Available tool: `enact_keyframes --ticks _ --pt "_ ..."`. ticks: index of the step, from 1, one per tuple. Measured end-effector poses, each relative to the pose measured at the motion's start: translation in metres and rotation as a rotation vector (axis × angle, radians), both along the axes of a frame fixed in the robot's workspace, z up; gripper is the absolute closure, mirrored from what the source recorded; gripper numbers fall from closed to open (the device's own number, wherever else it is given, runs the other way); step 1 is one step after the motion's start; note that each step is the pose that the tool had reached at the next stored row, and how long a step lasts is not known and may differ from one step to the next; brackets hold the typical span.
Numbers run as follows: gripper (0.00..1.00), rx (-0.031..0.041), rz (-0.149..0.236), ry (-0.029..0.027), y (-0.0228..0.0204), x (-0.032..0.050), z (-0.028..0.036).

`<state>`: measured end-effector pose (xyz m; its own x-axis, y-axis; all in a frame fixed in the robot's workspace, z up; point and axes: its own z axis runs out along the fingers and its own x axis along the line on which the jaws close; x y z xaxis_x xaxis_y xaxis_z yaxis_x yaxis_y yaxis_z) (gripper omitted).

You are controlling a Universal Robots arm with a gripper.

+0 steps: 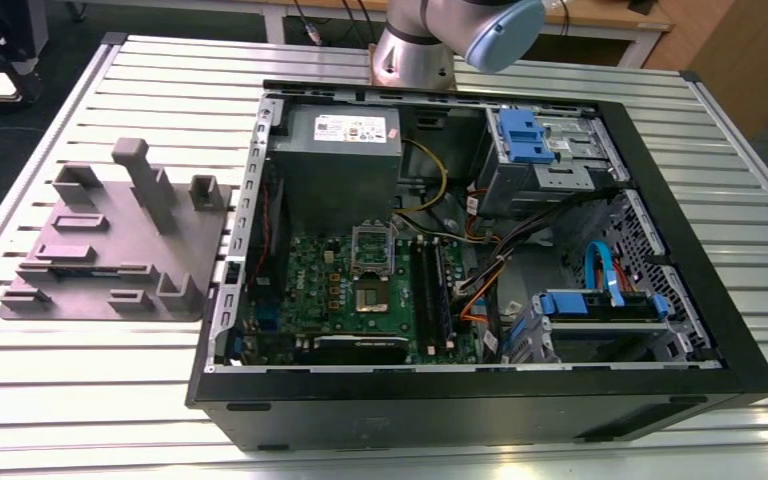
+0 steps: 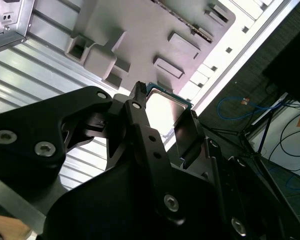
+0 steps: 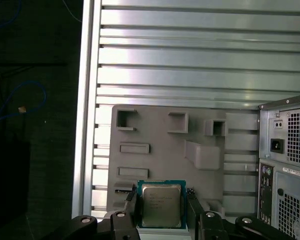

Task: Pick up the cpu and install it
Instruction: 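Pick up the cpu and move it towards the insertion slot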

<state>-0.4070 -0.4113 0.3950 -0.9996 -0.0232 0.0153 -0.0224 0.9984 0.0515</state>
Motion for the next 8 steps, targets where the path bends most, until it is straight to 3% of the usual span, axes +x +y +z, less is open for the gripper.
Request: enact_keyframes --ticks 8 --pt "0.53 -0.0001 0.0 0.0 0.0 0.0021 0.0"
